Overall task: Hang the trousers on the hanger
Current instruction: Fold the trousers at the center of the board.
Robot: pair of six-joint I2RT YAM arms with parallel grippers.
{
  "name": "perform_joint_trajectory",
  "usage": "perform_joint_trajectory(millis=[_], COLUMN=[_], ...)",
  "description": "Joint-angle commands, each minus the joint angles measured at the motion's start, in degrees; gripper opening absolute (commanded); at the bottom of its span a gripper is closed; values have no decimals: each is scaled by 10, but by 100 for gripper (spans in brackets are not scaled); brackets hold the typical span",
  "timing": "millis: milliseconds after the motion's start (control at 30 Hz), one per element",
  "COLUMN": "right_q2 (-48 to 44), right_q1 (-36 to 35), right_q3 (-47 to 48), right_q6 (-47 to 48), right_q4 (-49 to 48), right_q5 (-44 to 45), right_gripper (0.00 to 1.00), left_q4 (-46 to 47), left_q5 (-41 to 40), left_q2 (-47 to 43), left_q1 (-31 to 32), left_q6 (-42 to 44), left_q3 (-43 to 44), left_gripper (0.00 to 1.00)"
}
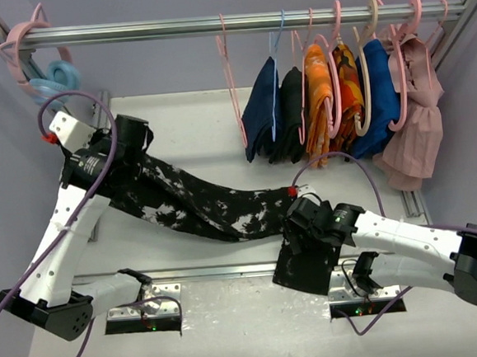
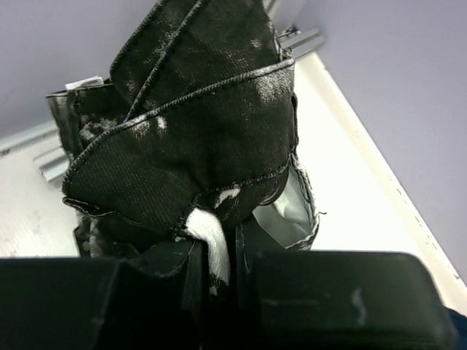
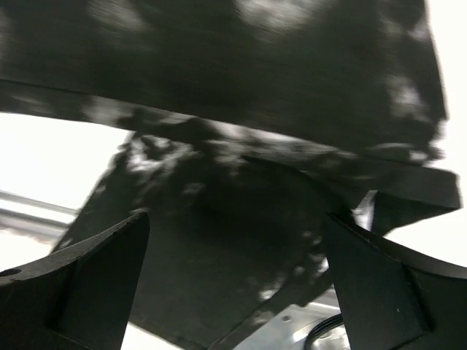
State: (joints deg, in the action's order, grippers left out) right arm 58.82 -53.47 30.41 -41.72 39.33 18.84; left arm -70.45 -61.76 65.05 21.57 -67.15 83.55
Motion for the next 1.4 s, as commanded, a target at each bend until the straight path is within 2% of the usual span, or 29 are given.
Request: perform_joint_trajectory(millis=[0, 100, 200, 367, 467, 633, 733, 933, 1067, 1100, 1167, 1200, 1333, 1367], right_q2=[20, 28, 47, 116, 155, 160, 174, 210, 236, 239, 241, 240, 229, 224], right_q1=[0, 1, 1, 1, 1, 8, 14, 14, 15, 16, 17, 17, 16, 16], right_q3=[8, 25, 56, 89, 99, 102, 99, 104, 107, 108, 110, 111, 119, 122], right_q6=[23, 59, 142, 252, 230, 190, 215, 299, 319, 322, 325, 323, 316, 314], right_q4=[-12, -25, -43, -49, -28, -33, -41, -63, -66, -66, -67, -69, -65, -61], right_q5=[75, 94, 114, 87, 105, 65, 58, -35, 5, 12, 27, 35, 122, 151], right_gripper=[99, 99, 99, 99, 99, 99, 99, 99, 97, 91, 70, 48, 9, 2], left_q4=[44, 63, 104, 116, 125, 146, 165, 170, 173, 174, 174, 174, 174, 173], left_q5=[-36, -38, -38, -51, -56, -48, -39, -34, -28, -28, -26, -24, -20, -19], left_q2=[5, 1, 1, 18, 21, 22, 24, 37, 33, 33, 34, 34, 37, 38], left_q1=[-13, -16, -20, -26, -29, -36, -38, -41, -42, -42, -43, -43, -46, -46], left_q6=[93, 129, 192, 233, 246, 272, 305, 333, 332, 333, 335, 335, 338, 340], left_q3=[92, 112, 136, 183, 186, 188, 195, 207, 204, 204, 205, 205, 215, 220], left_gripper=[0, 0, 0, 0, 0, 0, 0, 0, 0, 0, 0, 0, 0, 0])
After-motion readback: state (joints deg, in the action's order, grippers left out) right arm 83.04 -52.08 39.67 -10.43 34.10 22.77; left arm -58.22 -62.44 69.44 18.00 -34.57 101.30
